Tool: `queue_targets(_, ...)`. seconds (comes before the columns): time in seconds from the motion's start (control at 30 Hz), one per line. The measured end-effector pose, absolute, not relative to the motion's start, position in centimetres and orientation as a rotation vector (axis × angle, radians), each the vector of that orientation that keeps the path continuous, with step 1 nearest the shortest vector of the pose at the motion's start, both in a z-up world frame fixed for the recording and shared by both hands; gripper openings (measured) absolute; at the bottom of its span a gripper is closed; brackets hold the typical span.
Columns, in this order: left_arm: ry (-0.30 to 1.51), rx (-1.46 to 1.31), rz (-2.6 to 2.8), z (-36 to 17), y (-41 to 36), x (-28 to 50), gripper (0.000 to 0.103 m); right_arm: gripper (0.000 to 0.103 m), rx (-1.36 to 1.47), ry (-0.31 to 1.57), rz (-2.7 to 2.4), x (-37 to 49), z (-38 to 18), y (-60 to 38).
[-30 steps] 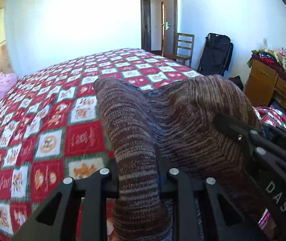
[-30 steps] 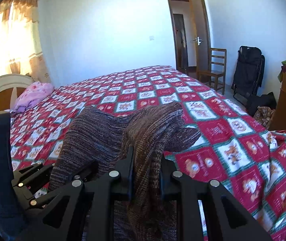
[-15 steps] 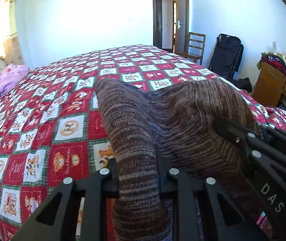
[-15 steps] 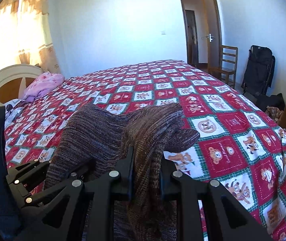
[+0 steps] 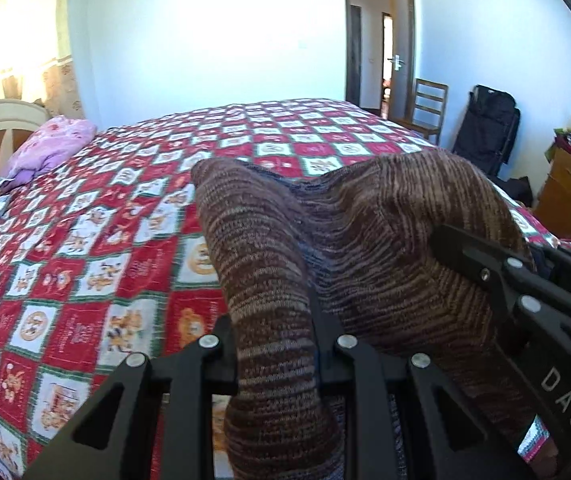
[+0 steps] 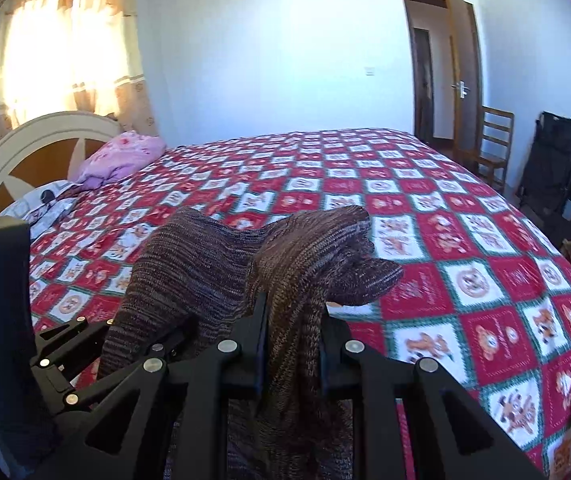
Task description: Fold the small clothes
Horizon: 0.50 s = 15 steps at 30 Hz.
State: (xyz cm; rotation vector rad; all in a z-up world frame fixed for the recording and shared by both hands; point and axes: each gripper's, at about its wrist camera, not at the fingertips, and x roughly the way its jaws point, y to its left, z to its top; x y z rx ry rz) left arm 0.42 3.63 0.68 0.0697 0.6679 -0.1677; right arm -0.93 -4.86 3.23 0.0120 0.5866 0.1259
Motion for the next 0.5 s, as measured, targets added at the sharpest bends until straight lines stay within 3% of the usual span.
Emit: queue_targets(0.5,0.648,-0.001,-0.007,1.7,11.3,2.1,0.024,0.02,-0.073,0.565,0.28,2.4,4.4,3.6)
